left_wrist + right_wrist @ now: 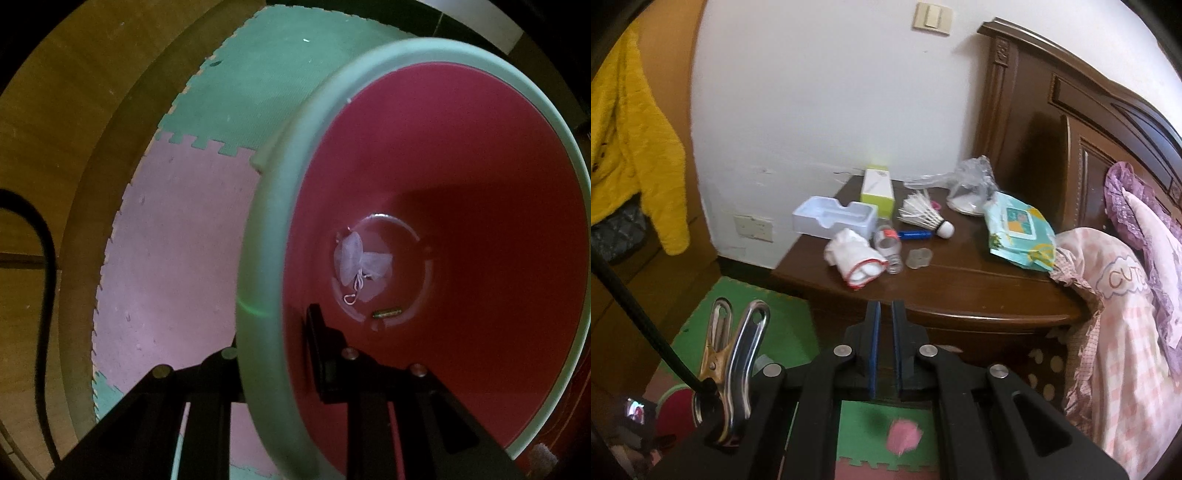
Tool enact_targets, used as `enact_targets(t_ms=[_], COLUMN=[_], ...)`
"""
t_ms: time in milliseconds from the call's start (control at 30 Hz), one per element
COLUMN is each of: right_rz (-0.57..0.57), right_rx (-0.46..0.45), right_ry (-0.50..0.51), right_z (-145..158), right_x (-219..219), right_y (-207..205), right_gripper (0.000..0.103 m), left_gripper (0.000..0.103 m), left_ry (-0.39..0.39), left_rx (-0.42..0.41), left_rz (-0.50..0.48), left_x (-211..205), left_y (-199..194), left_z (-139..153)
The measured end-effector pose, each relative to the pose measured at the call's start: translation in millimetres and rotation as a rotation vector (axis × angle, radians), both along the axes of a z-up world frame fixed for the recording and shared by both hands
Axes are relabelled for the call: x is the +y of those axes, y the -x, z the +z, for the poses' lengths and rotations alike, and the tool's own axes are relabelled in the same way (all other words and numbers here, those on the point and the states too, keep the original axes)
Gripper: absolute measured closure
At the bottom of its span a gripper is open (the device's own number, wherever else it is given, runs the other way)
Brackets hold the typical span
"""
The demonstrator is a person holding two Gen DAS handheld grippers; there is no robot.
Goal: Collect trash
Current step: 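Carry the pink paper away from the nightstand toward the bucket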
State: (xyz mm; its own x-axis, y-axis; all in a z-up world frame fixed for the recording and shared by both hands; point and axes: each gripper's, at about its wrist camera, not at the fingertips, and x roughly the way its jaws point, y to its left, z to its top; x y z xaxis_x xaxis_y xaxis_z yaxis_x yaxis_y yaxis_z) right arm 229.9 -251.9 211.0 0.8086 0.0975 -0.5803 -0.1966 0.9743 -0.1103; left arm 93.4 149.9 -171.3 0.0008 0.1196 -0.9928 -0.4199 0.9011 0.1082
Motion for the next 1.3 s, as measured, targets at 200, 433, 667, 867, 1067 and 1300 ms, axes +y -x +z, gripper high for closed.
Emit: enact_targets(t_ms=[200, 433, 667, 867, 1067, 1300], right_rz=[0.073, 0.084, 0.033, -0.047, -0.155, -0.313], right_rx=[0.029, 0.161, 0.294, 0.396, 0.509, 0.609], right_ry=[0.017, -0.011, -0.052, -0.043, -0.087, -0.15], right_z=[-16, -70, -151, -221, -302, -399], right_x=[23, 25, 10, -7, -39, -72], right_y=[12, 3, -12, -31, -60, -86], right_gripper=[0.096, 0.096, 0.081, 0.071, 0.039, 0.037], left_gripper=[0.083, 0.084, 0.086, 0.093, 0.093, 0.093], left_ry=[-0.012, 0.001, 0.0, -0.018, -0.021, -0.032], left_rx=[-0.005, 0.005, -0.002, -0.011, -0.012, -0.018], left_rz=[0.0, 0.005, -0.009, 0.02, 0.02, 0.007], left_x=[-3, -3, -12, -10, -10, -15], left_y=[1, -1, 0, 1, 2, 3], left_z=[-1, -3, -4, -3, -2, -1])
